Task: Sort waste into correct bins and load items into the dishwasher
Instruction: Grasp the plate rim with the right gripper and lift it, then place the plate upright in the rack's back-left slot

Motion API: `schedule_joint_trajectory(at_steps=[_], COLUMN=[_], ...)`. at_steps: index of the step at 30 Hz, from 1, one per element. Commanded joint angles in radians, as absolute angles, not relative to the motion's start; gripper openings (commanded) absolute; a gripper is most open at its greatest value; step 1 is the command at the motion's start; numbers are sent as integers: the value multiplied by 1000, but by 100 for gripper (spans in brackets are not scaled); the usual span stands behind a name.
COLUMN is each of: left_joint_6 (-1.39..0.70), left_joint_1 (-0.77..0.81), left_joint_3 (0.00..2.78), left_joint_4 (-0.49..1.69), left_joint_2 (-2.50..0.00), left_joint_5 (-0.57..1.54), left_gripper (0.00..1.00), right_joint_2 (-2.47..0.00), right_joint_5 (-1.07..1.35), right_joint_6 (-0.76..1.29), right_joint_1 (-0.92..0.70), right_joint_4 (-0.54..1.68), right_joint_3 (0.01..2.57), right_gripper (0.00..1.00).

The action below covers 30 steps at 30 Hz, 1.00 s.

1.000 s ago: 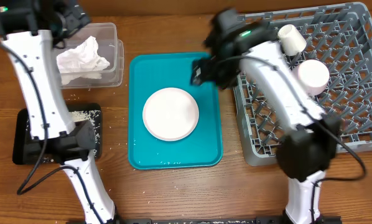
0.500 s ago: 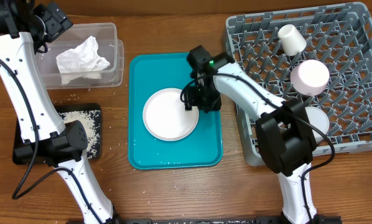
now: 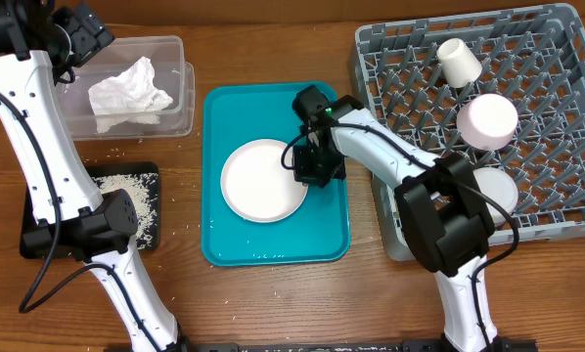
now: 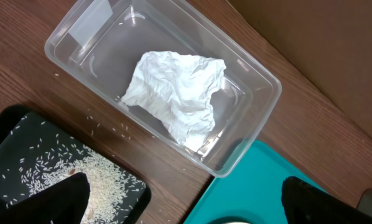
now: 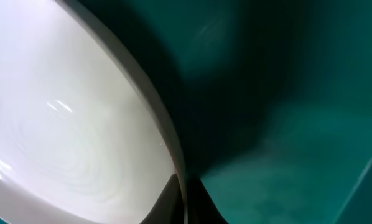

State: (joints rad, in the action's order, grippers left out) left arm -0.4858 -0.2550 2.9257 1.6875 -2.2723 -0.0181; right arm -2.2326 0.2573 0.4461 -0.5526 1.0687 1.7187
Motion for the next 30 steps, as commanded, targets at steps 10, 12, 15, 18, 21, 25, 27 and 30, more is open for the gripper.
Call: schedule_joint_trajectory(at_steps=[10, 12, 15, 18, 21, 25, 27, 30], left_joint_6=[-460, -460, -460, -460, -460, -460, -460, -460], left_joint_1=[-254, -254, -254, -254, -254, -254, -254, -254], left_joint_3=[2939, 2939, 2939, 2939, 2939, 2939, 2939, 2939], left_joint_4=[1689, 1689, 1689, 1690, 1689, 1689, 1689, 1690], left_joint_2=[-2257, -2257, -2257, -2257, -2257, -2257, -2257, -2257], left_joint_5=[-7, -7, -7, -7, -7, -7, -7, -7], left_gripper=[100, 100, 100, 100, 100, 100, 100, 100], right_joint_2=[-2188, -2188, -2188, -2191, -2191, -2191, -2191, -2191], right_joint_5=[-250, -397, -583, -641, -666, -727, -761, -786], right_joint_6=[453, 453, 453, 453, 453, 438, 439, 437], right_joint_1=[-300, -250, -198, -172, -161, -163, -164, -164], right_joint_4=[1455, 1480, 1474, 1451, 1398, 1312, 1278, 1238], right_joint_3=[2343, 2416, 2429, 2395, 2355, 2302, 2274, 2237], right_gripper=[4, 4, 4, 4, 4, 4, 4, 4])
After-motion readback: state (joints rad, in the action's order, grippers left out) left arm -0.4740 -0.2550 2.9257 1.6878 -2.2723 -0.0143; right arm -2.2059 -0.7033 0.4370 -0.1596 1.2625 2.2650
